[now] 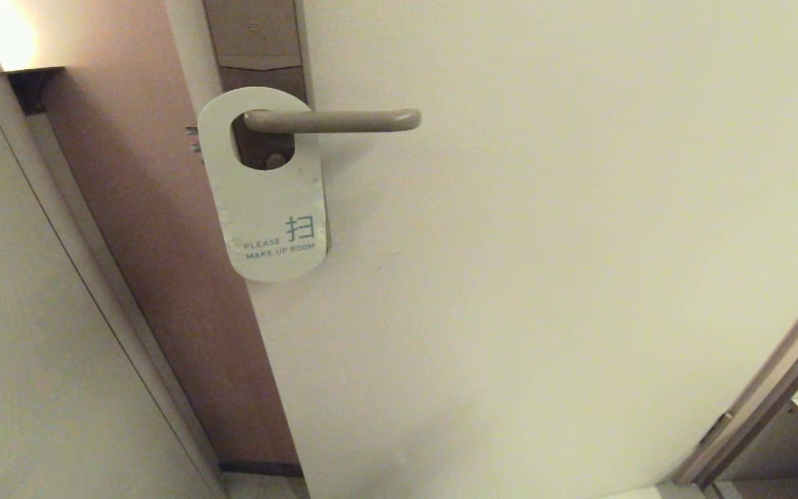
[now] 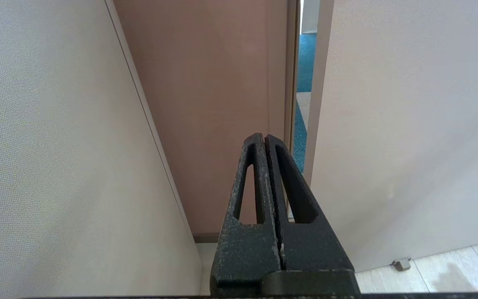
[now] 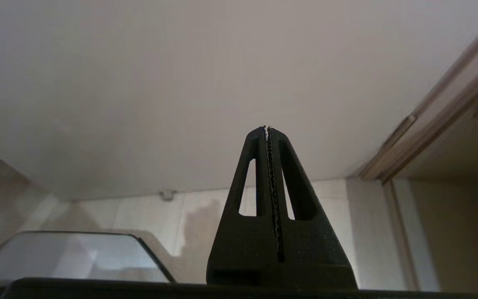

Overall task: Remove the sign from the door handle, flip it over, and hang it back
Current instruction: Take down the sign

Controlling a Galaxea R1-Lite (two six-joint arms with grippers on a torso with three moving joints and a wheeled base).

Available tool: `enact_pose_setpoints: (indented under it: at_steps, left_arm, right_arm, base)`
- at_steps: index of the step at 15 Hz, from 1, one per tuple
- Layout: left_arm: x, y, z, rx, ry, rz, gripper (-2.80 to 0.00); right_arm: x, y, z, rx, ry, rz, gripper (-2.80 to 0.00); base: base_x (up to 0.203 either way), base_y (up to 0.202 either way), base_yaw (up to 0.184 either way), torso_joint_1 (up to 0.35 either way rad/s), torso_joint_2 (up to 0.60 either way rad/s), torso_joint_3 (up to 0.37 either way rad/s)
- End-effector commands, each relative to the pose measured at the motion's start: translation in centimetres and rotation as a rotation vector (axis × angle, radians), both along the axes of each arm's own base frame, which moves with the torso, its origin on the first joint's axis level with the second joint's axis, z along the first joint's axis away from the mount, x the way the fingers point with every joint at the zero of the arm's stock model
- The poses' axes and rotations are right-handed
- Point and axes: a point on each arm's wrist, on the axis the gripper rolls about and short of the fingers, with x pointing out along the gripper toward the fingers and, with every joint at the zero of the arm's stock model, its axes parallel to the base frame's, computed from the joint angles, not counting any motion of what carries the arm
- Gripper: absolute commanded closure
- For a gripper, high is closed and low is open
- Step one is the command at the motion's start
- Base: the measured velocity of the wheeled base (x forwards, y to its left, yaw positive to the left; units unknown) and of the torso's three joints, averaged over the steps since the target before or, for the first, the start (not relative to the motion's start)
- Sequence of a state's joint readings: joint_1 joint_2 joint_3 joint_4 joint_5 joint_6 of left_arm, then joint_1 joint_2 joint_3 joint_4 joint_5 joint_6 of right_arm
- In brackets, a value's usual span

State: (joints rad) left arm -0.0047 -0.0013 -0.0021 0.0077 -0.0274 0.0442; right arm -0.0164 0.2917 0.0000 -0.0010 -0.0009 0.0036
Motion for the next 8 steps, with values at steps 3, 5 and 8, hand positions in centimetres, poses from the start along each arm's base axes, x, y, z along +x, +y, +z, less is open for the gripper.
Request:
enact_pose_setpoints:
  at_steps: [3, 5, 8]
  left_arm:
    - [0.0, 0.0, 0.0, 0.000, 0.000, 0.000, 0.00]
    - [0.0, 0.0, 0.0, 0.000, 0.002, 0.000, 0.00]
    - [0.0, 0.0, 0.0, 0.000, 0.002, 0.000, 0.00]
  right_arm:
    - [-1.4, 0.0, -0.2, 0.009, -0.179, 0.012, 0.00]
    - [-2.0, 0.0, -0.3, 0.007, -0.250, 0.017, 0.00]
    - [-2.3, 0.0, -0.4, 0.017, -0.289, 0.014, 0.00]
  base:
    - [0.000, 0.000, 0.000, 0.000, 0.00, 0.000]
    - [0.000, 0.000, 0.000, 0.000, 0.00, 0.000]
    - [0.000, 0.000, 0.000, 0.000, 0.00, 0.000]
